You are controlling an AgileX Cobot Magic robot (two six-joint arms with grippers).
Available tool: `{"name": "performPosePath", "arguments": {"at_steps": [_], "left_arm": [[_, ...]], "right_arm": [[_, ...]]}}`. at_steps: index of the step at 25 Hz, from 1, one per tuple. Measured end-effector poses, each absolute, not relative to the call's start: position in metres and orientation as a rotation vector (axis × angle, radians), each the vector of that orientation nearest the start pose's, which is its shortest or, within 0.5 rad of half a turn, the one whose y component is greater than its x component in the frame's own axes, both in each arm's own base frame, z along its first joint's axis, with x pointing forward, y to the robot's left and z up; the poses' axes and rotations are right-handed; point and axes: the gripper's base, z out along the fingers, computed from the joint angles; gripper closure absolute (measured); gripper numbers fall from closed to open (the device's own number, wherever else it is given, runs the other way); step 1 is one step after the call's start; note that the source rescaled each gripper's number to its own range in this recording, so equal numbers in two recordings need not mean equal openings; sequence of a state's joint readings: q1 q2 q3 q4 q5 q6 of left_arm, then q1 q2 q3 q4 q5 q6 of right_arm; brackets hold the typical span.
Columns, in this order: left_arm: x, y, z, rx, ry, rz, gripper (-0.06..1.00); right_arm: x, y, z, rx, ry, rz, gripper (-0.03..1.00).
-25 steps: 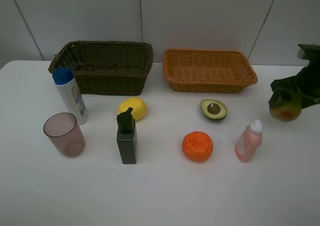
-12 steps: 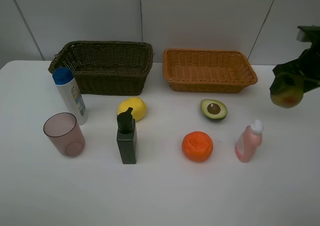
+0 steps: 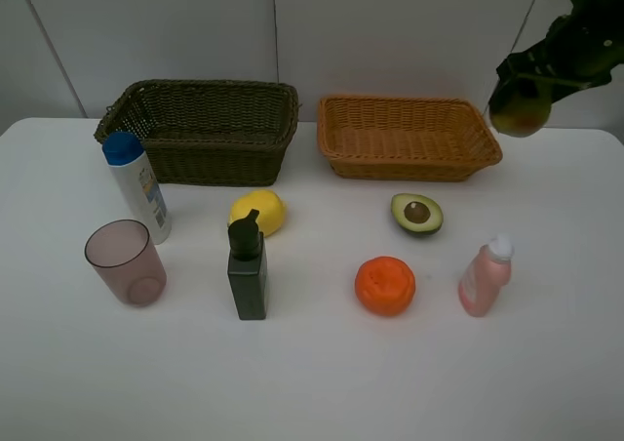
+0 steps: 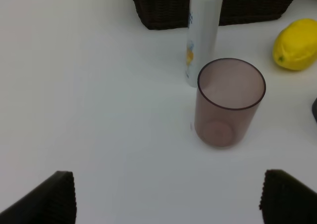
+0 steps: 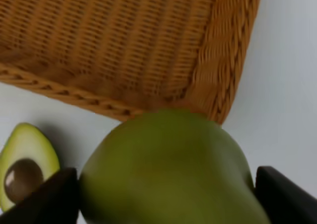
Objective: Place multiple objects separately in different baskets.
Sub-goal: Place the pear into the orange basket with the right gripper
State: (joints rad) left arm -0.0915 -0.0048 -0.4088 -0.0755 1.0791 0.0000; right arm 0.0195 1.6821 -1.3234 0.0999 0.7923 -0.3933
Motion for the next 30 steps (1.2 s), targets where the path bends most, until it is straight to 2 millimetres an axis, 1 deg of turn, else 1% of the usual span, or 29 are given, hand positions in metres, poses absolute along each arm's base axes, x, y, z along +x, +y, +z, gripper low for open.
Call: {"name": "performPosePath", "arguments": {"at_steps": [2, 6, 13, 20, 25, 30], "left_arm": [[0.002, -0.006, 0.25, 0.099, 2.148, -0.145, -0.06], [0.002, -0.006, 0.25, 0.099, 2.148, -0.145, -0.06], [0.002, -0.006, 0.25, 0.099, 2.148, -0.145, -0.06], [0.002, -0.006, 0.25, 0.099, 2.148, -0.145, -0.06], [0.002, -0.006, 0.25, 0.099, 2.148, -0.145, -0.06], [0.002, -0.006, 0.25, 0.099, 2.148, -0.145, -0.06]], "right_arm": [[0.369, 0.021, 0.277, -0.5, 2.563, -0.009, 0.37], [0.389, 0.034, 0.276, -0.536, 2.537, -0.002, 0.37], [0.433, 0.039, 0.257, -0.543, 2.533, 0.0, 0.37], [0.467, 0.042, 0.232, -0.545, 2.541, 0.002, 0.37], [0.481, 0.042, 0.215, -0.545, 2.555, 0.003, 0.37], [0.485, 0.042, 0.198, -0.548, 2.584, 0.008, 0.37]]}}
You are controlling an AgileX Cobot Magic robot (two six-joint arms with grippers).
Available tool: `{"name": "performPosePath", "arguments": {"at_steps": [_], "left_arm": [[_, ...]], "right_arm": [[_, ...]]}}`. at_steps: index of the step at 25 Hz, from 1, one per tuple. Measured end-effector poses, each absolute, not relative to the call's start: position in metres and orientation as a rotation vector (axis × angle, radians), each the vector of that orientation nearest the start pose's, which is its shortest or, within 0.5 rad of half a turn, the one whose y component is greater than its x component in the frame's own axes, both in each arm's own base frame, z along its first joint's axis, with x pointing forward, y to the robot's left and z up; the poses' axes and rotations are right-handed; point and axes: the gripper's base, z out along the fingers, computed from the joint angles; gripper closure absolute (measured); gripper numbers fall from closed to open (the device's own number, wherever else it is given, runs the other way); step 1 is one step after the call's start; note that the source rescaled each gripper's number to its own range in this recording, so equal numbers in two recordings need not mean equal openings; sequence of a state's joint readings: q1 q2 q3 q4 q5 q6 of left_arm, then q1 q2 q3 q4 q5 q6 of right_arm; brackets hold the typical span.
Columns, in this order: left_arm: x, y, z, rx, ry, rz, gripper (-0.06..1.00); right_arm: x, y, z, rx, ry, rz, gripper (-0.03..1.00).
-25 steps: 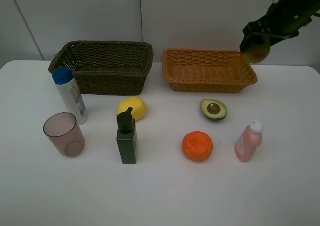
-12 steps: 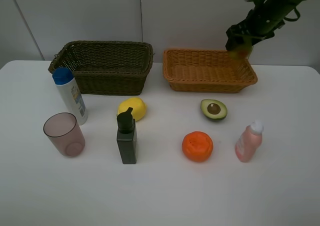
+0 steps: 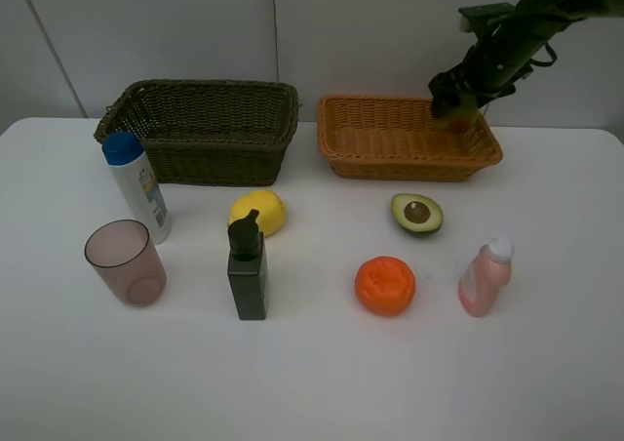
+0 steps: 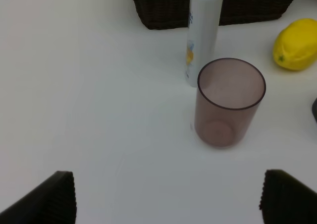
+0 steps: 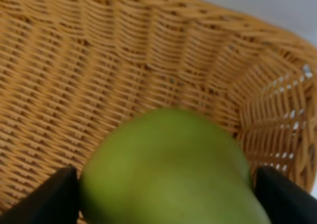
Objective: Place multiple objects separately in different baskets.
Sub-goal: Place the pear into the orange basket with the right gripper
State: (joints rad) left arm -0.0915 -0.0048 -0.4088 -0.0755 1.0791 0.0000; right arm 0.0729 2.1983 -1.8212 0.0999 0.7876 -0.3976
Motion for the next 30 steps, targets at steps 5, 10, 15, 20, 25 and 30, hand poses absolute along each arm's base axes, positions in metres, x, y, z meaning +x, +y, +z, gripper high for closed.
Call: {"name": "performPosePath", "arguments": {"at_steps": [5, 10, 15, 20, 25, 30], "left_arm": [[0.002, -0.006, 0.25, 0.099, 2.148, -0.145, -0.06], [0.002, -0.006, 0.25, 0.099, 2.148, -0.145, -0.06], [0.002, -0.006, 0.25, 0.099, 2.148, -0.145, -0.06], [0.002, -0.006, 0.25, 0.099, 2.148, -0.145, -0.06], [0.002, -0.006, 0.25, 0.099, 2.148, -0.145, -0.06], [0.002, -0.006, 0.25, 0.099, 2.148, -0.145, -0.06]], "right_arm": [[0.487, 0.039, 0.187, -0.542, 2.607, 0.01, 0.37], [0.488, 0.039, 0.186, -0.54, 2.602, 0.008, 0.37], [0.49, 0.039, 0.187, -0.535, 2.582, 0.002, 0.37], [0.491, 0.039, 0.187, -0.532, 2.571, -0.001, 0.37], [0.491, 0.039, 0.187, -0.532, 2.571, -0.001, 0.37], [0.491, 0.039, 0.187, -0.532, 2.571, -0.001, 0.37]]}}
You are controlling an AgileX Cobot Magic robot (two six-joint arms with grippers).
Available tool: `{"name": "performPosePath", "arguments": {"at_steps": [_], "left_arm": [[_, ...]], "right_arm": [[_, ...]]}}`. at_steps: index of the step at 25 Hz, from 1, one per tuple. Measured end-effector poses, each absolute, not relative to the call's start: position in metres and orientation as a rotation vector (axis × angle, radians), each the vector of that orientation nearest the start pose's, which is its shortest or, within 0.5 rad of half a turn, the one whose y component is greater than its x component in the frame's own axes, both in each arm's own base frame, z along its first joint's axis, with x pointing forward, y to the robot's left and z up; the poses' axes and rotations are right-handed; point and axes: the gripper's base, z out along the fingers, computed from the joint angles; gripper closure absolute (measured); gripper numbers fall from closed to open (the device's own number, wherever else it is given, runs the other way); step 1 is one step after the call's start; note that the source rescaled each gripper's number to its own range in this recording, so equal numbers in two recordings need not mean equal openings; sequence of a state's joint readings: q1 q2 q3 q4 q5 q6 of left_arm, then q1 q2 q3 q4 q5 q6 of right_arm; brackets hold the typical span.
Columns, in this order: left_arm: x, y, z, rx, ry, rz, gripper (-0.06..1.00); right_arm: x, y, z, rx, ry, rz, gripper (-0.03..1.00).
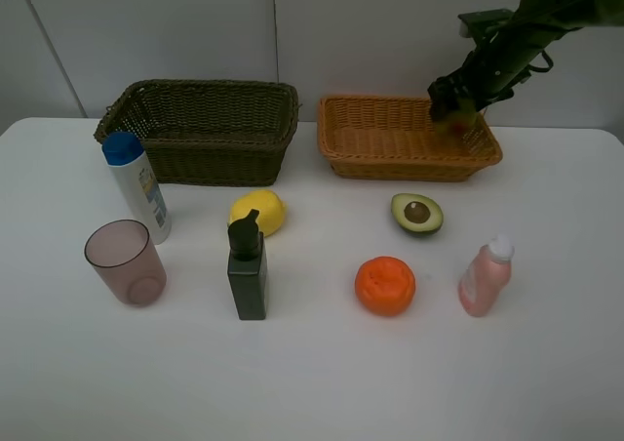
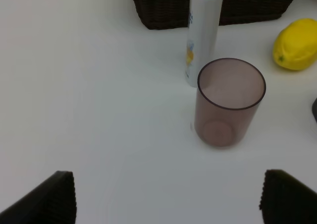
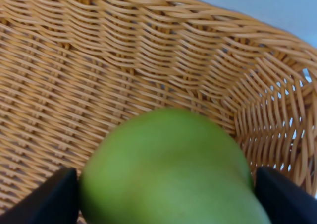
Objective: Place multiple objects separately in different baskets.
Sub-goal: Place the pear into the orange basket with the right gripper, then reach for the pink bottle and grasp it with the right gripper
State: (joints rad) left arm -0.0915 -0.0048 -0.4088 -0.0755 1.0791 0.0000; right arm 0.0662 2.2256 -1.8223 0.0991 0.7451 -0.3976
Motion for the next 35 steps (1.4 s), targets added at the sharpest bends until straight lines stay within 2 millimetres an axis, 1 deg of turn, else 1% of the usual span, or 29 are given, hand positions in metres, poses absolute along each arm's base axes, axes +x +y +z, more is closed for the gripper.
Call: {"name": "performPosePath", "arguments": {"at_steps": [6, 12, 19, 20, 24, 25, 31, 35], "left_arm": [[0.0023, -0.0063, 0.2503, 0.099, 2.148, -0.145, -0.06], [0.0023, -0.0063, 0.2503, 0.099, 2.148, -0.145, -0.06], [0.0023, -0.0063, 0.2503, 0.099, 2.148, -0.145, -0.06], [0.0023, -0.0063, 0.2503, 0.099, 2.148, -0.145, -0.06], [0.0023, -0.0063, 0.2503, 0.099, 2.148, -0.145, -0.06], [0.0023, -0.0063, 0.2503, 0.099, 2.148, -0.145, -0.06], [0.0023, -0.0063, 0.2503, 0.099, 2.148, -0.145, -0.06], [0.0023, -0.0063, 0.2503, 0.099, 2.148, -0.145, -0.06]], "right_arm": [[0.4907, 0.0387, 0.1873, -0.532, 2.571, -0.001, 0.36], [0.4909, 0.0387, 0.1874, -0.532, 2.569, -0.002, 0.28], [0.4909, 0.0387, 0.1874, -0.532, 2.569, -0.002, 0.28], [0.4909, 0.0387, 0.1874, -0.532, 2.569, -0.002, 0.25], [0.4909, 0.0387, 0.1874, -0.532, 2.569, -0.002, 0.09], [0.4909, 0.0387, 0.1874, -0.532, 2.569, -0.002, 0.07], [0.4907, 0.0383, 0.1872, -0.537, 2.57, -0.009, 0.04], [0.4906, 0.0383, 0.1871, -0.538, 2.572, -0.008, 0.04]]}}
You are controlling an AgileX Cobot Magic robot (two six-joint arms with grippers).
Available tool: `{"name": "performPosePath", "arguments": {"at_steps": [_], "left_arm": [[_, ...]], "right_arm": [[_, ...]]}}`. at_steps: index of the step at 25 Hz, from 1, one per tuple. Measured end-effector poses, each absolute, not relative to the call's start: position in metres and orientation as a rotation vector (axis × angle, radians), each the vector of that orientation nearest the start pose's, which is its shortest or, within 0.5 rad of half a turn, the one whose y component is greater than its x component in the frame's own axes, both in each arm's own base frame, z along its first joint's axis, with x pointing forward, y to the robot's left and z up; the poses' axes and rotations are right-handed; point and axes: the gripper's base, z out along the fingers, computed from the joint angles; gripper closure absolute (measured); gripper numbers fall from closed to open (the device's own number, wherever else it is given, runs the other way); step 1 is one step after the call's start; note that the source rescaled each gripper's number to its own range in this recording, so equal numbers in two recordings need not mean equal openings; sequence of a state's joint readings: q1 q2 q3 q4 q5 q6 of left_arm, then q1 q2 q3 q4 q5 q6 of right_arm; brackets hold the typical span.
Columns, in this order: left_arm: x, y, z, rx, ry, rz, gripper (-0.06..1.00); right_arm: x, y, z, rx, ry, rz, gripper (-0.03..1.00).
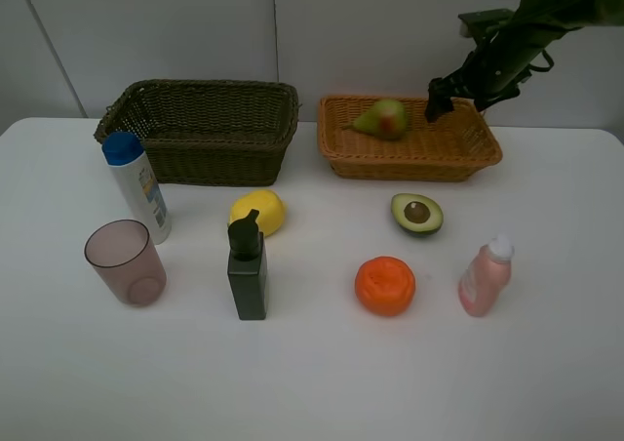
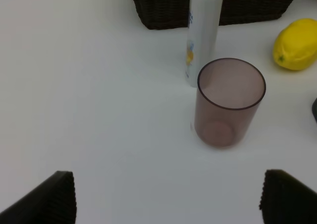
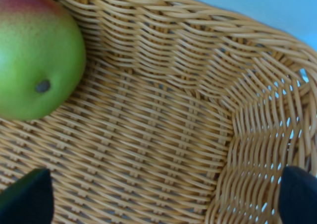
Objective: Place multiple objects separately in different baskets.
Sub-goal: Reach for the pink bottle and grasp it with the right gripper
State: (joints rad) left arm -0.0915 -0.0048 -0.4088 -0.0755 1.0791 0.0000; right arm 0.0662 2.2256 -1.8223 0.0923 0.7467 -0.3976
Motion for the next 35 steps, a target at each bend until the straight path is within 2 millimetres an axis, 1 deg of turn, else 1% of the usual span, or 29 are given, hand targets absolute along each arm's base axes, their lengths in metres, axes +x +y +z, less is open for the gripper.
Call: {"name": "performPosePath", "arguments": {"at_steps": [11, 13, 15, 21, 25, 28, 32, 35], "left_arm": [[0.002, -0.006, 0.25, 0.099, 2.148, -0.145, -0.06], [0.002, -0.006, 0.25, 0.099, 2.148, -0.145, -0.06], [0.002, -0.006, 0.25, 0.099, 2.148, -0.145, -0.06], [0.002, -0.006, 0.25, 0.099, 2.148, -0.145, -0.06], [0.002, -0.006, 0.25, 0.099, 2.148, -0.145, -0.06], [0.002, -0.006, 0.25, 0.099, 2.148, -0.145, -0.06], [0.002, -0.006, 0.25, 0.099, 2.148, -0.145, -0.06], [0.002, -0.006, 0.25, 0.099, 2.148, -0.145, -0.06]], "right_arm": [[0.487, 0.038, 0.185, -0.549, 2.611, 0.002, 0.04], [0.487, 0.038, 0.188, -0.549, 2.608, 0.0, 0.04], [0.486, 0.038, 0.193, -0.536, 2.601, 0.002, 0.04], [0.48, 0.037, 0.218, -0.422, 2.587, 0.008, 0.04], [0.471, 0.035, 0.233, -0.41, 2.621, -0.002, 0.04], [0.464, 0.035, 0.241, -0.385, 2.662, -0.024, 0.04], [0.457, 0.041, 0.248, -0.39, 2.692, -0.073, 0.04], [0.449, 0.049, 0.257, -0.395, 2.714, -0.073, 0.04]]}}
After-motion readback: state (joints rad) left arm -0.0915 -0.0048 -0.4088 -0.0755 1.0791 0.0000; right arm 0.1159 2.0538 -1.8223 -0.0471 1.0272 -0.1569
